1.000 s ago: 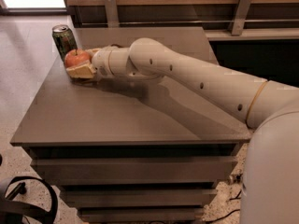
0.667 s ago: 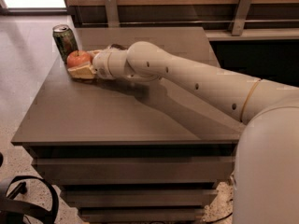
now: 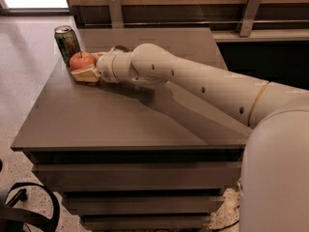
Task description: Move apple near green can
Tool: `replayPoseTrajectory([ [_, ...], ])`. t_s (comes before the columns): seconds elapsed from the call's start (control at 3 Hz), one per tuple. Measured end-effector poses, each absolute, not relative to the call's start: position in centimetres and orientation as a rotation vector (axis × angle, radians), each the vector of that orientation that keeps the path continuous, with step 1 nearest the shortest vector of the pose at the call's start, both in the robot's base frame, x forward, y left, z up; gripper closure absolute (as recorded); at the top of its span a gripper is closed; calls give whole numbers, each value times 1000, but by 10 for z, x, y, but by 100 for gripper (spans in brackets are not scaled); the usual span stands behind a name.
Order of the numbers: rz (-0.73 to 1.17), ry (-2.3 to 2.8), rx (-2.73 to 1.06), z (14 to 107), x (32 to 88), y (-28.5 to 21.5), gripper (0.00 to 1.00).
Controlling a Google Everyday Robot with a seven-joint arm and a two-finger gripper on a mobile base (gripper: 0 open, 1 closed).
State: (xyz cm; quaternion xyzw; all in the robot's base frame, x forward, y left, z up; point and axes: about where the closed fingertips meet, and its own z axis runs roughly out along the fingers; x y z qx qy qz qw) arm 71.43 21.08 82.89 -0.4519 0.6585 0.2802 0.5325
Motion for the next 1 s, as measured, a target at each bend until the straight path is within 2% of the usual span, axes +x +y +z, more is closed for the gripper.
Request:
replayPoseTrajectory([
  [0.67, 674, 1569, -1083, 828, 712, 215, 12],
  [1.0, 677, 1568, -1085, 828, 712, 217, 0],
])
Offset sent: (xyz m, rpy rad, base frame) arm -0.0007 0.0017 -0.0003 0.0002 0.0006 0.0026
